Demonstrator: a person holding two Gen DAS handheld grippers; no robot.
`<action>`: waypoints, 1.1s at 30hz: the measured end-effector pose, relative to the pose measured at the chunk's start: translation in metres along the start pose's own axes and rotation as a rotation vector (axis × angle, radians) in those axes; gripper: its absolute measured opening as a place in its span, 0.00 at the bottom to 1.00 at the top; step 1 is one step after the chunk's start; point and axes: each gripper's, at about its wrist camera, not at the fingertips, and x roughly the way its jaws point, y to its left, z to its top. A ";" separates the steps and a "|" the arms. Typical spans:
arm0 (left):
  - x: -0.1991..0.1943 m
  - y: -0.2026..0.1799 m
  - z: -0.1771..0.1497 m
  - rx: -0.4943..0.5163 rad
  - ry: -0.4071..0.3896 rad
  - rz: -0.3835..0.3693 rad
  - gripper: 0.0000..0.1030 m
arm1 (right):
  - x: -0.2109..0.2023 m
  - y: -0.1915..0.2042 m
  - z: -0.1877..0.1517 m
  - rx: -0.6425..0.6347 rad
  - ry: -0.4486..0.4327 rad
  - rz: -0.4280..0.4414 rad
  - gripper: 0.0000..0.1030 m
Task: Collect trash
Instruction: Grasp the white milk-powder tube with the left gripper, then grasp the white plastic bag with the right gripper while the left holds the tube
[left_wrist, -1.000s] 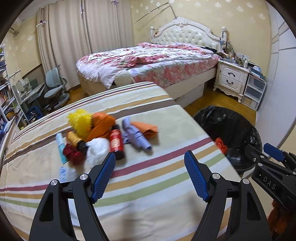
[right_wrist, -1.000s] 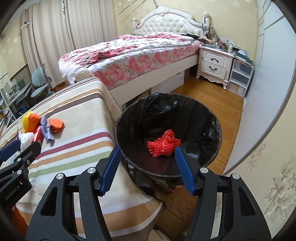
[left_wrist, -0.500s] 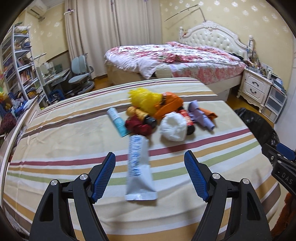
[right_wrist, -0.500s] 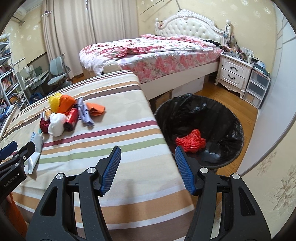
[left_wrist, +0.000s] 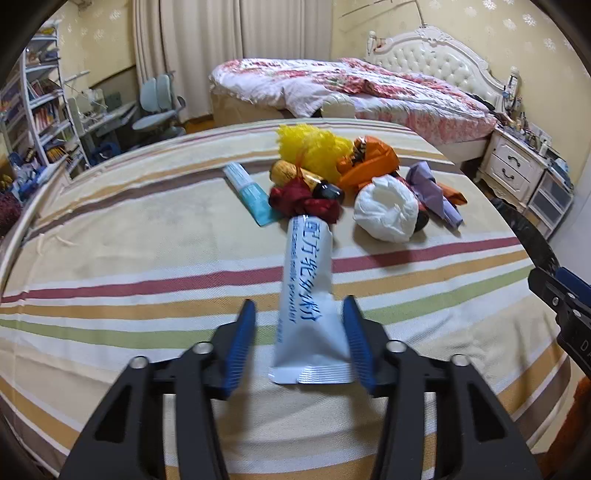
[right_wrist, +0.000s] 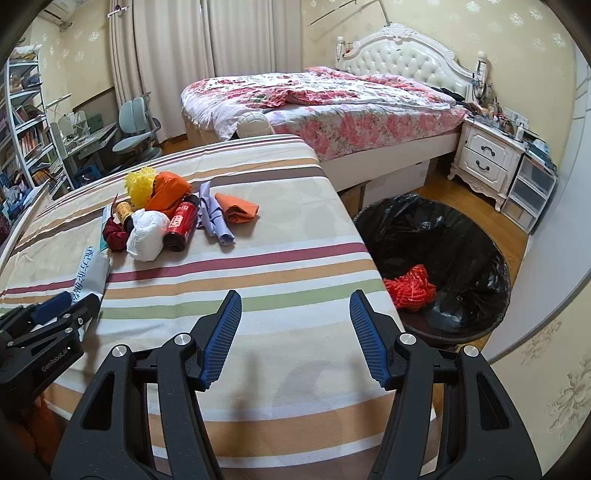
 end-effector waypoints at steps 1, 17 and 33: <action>0.000 0.000 0.000 0.000 0.000 -0.005 0.35 | 0.001 0.002 0.001 -0.004 0.001 0.003 0.58; -0.009 0.047 0.016 -0.060 -0.055 0.071 0.32 | 0.010 0.063 0.024 -0.118 -0.014 0.104 0.58; 0.004 0.102 0.032 -0.116 -0.071 0.159 0.32 | 0.046 0.131 0.044 -0.245 0.028 0.145 0.49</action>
